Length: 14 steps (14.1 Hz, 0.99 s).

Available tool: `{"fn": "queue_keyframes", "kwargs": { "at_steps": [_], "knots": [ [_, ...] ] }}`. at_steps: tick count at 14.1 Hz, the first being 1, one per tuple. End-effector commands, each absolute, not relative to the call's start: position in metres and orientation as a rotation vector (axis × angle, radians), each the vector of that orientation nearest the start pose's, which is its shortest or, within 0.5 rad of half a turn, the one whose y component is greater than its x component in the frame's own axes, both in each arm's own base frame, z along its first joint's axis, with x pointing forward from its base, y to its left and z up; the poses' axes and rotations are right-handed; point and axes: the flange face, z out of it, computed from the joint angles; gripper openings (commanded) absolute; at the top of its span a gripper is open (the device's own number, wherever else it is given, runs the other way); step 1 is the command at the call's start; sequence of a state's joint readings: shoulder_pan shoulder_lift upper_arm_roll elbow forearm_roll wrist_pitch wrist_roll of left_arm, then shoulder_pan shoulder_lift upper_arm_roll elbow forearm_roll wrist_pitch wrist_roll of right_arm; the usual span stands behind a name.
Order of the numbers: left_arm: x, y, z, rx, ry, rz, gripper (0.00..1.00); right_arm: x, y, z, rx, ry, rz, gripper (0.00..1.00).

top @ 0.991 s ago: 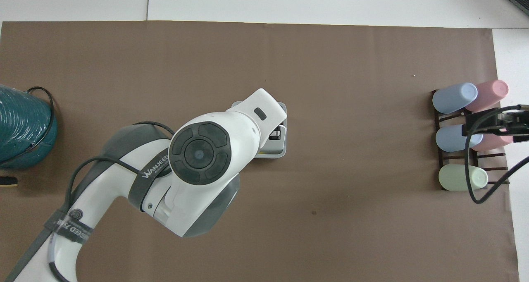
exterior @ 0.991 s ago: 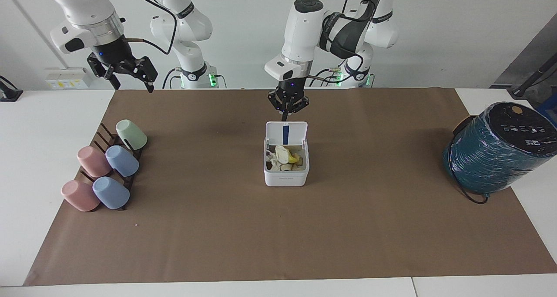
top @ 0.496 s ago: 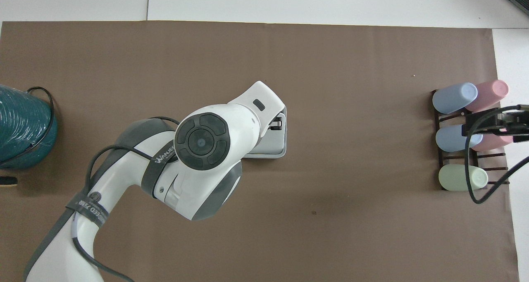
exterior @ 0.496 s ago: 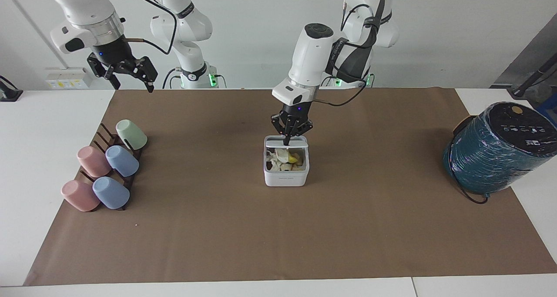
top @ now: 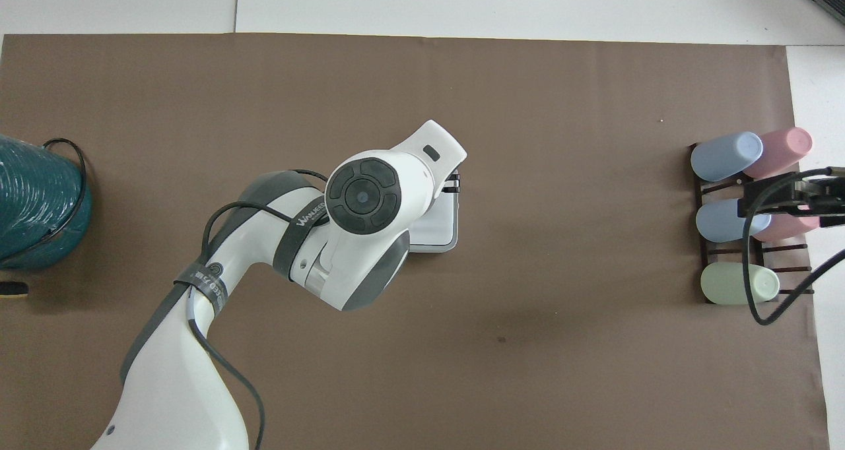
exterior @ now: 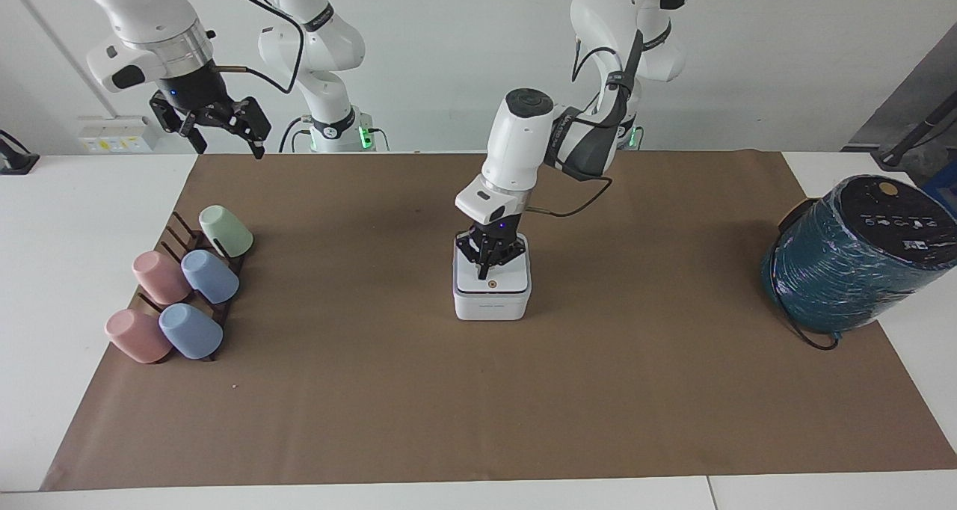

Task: Close trash can lid
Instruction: 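Push the white lid down over the trash can with the left gripper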

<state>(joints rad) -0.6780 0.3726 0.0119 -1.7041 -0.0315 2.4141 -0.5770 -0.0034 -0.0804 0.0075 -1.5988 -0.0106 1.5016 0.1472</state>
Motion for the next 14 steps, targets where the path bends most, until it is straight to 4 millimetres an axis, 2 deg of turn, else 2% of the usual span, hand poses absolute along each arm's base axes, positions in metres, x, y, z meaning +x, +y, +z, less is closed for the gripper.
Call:
{"fn": "queue_keyframes", "kwargs": {
  "at_steps": [1,3,6,9,11,12,14],
  "knots": [
    [0.554,-0.42,0.402,-3.329,0.084,-0.467,0.0,0.517,0.0,0.65,-3.125,0.196,0.008,1.0],
    [0.553,-0.417,0.398,-3.32,0.081,-0.434,0.0,0.516,0.0,0.65,-3.125,0.196,0.011,1.0],
    [0.547,-0.416,0.407,-3.29,0.082,-0.334,0.0,0.517,0.0,0.65,-3.125,0.196,0.008,1.0],
    [0.533,-0.397,0.451,-3.266,0.071,-0.254,0.0,0.517,0.0,0.65,-3.125,0.198,0.008,1.0],
    [0.527,-0.377,0.468,-3.244,0.047,-0.192,0.0,0.516,0.0,0.65,-3.125,0.198,0.006,1.0],
    [0.524,-0.366,0.472,-3.233,0.038,-0.162,0.03,0.516,0.0,0.65,-3.125,0.198,0.011,1.0],
    [0.52,-0.34,0.476,-3.216,0.021,-0.124,0.3,0.516,0.0,0.65,-3.125,0.198,0.011,1.0]
  ]
}}
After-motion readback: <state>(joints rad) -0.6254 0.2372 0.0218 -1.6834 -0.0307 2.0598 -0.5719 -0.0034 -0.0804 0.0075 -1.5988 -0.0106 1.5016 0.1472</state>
